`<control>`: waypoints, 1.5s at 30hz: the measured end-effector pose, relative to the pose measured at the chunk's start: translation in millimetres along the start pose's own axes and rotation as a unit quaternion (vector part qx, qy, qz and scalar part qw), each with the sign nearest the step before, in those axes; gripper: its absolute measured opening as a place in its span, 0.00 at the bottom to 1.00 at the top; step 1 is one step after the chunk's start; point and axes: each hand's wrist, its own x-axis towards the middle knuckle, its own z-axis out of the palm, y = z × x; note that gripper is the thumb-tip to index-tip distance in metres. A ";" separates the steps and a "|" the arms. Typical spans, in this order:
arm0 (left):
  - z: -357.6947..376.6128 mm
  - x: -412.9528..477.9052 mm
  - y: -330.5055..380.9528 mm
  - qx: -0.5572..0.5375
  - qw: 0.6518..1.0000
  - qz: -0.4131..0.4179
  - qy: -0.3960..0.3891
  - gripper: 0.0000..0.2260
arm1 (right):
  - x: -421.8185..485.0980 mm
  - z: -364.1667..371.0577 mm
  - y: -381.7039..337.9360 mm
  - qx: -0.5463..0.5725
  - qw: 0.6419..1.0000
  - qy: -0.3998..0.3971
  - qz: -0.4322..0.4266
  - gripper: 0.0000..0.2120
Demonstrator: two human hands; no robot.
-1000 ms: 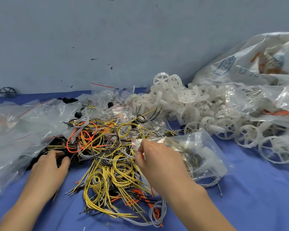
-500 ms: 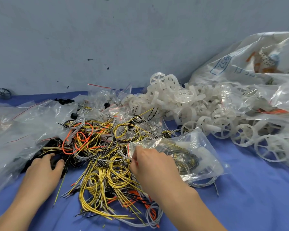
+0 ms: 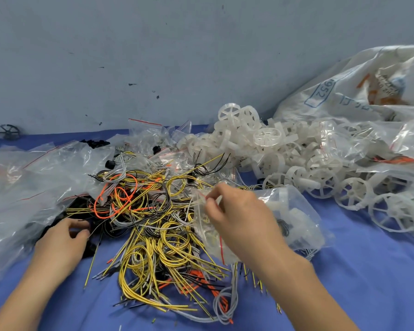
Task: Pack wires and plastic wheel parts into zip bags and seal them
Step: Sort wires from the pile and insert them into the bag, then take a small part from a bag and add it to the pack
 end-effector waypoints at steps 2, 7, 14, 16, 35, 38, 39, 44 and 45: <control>-4.7 2.8 -3.7 -0.040 0.998 -0.007 0.045 0.05 | 3.1 -6.6 4.6 0.025 0.999 0.022 0.015 0.08; -29.4 3.8 12.7 -0.200 0.959 0.006 0.199 0.10 | 8.1 -17.5 12.5 0.085 0.994 0.055 0.037 0.07; -20.5 -55.7 110.4 -0.372 0.919 0.126 -0.042 0.05 | 6.8 -15.3 8.8 0.107 0.992 0.046 0.053 0.07; -8.2 -71.8 128.0 -0.360 0.910 0.131 -0.157 0.07 | 3.9 -10.9 3.7 0.097 0.992 0.053 0.057 0.07; 46.6 -98.7 169.6 -0.374 0.813 0.134 -0.426 0.09 | -11.6 0.9 -15.3 0.008 0.999 0.048 0.016 0.07; 47.0 -96.8 168.9 -0.387 0.811 0.100 -0.428 0.09 | -8.9 -1.9 -11.3 0.025 0.998 0.053 0.015 0.08; 45.4 -95.1 167.3 -0.395 0.806 0.089 -0.432 0.09 | -7.5 -3.6 -9.1 0.033 0.998 0.057 0.016 0.07; 29.9 -78.7 152.4 -0.465 0.810 0.018 -0.357 0.09 | -1.6 -14.1 6.6 0.075 0.992 0.095 0.032 0.07; 26.2 -74.4 149.5 -0.479 0.812 0.003 -0.334 0.09 | -0.9 -16.3 9.5 0.078 0.991 0.102 0.036 0.08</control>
